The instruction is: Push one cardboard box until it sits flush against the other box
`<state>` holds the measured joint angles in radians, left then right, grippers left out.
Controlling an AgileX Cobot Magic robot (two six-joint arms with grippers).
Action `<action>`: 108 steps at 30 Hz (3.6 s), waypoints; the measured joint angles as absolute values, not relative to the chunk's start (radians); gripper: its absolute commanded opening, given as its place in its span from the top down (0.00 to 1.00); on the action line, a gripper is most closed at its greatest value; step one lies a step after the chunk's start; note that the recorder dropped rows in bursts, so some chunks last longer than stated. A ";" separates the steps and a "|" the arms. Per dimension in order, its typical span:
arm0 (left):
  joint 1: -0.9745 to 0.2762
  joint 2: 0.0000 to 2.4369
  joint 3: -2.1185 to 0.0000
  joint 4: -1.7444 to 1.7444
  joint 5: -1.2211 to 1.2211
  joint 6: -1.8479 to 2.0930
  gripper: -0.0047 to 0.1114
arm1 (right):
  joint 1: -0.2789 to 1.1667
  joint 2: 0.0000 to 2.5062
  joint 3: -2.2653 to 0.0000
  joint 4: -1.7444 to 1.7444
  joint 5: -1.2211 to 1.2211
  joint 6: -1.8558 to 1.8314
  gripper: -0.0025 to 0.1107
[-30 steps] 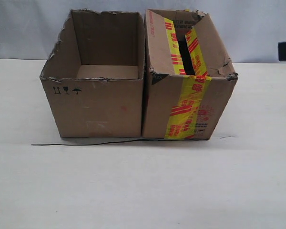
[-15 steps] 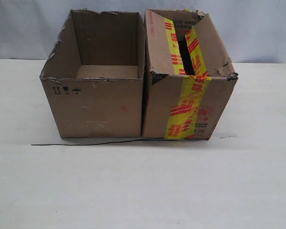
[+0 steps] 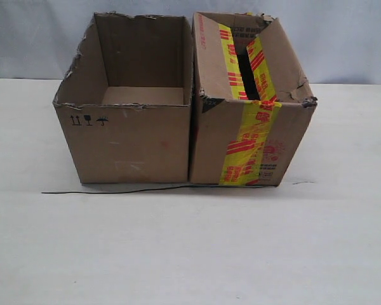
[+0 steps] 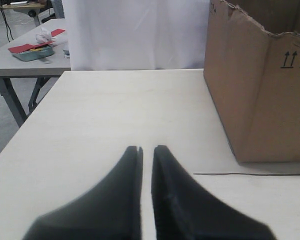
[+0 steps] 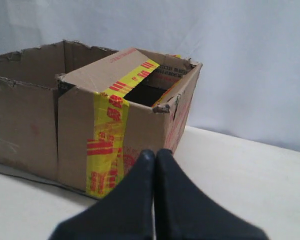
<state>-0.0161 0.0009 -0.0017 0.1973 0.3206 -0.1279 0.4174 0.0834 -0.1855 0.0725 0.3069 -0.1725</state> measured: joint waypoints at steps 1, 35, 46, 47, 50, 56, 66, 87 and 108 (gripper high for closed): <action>-0.016 0.001 -0.002 0.197 0.321 -0.128 0.96 | 0.417 0.083 -0.175 0.072 0.305 -0.175 0.98; -0.016 0.001 -0.002 0.197 0.321 -0.128 0.96 | 0.228 0.003 -0.013 -0.069 0.264 -0.181 0.98; -0.016 0.001 -0.002 0.197 0.321 -0.128 0.96 | 0.159 0.003 -0.005 0.062 0.271 -0.181 0.98; -0.016 0.001 -0.002 0.197 0.321 -0.128 0.96 | 0.159 0.003 -0.005 0.062 0.271 -0.181 0.98; -0.016 0.001 -0.002 0.197 0.321 -0.128 0.96 | 0.159 0.003 -0.005 0.062 0.271 -0.181 0.98; -0.016 0.001 -0.002 0.197 0.321 -0.128 0.96 | 0.159 0.003 -0.005 0.065 0.271 -0.181 0.98; -0.016 0.001 -0.002 0.197 0.321 -0.128 0.96 | 0.159 0.003 -0.005 0.065 0.271 -0.181 0.98; -0.016 0.001 -0.002 0.197 0.321 -0.128 0.96 | 0.159 0.003 -0.005 0.065 0.271 -0.181 0.98; -0.016 0.001 -0.002 0.197 0.321 -0.128 0.96 | 0.159 0.003 -0.005 0.065 0.271 -0.181 0.98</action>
<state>-0.0161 0.0009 -0.0017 0.1973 0.3206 -0.1279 0.1594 0.0025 -0.0053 0.0647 0.2709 -0.1808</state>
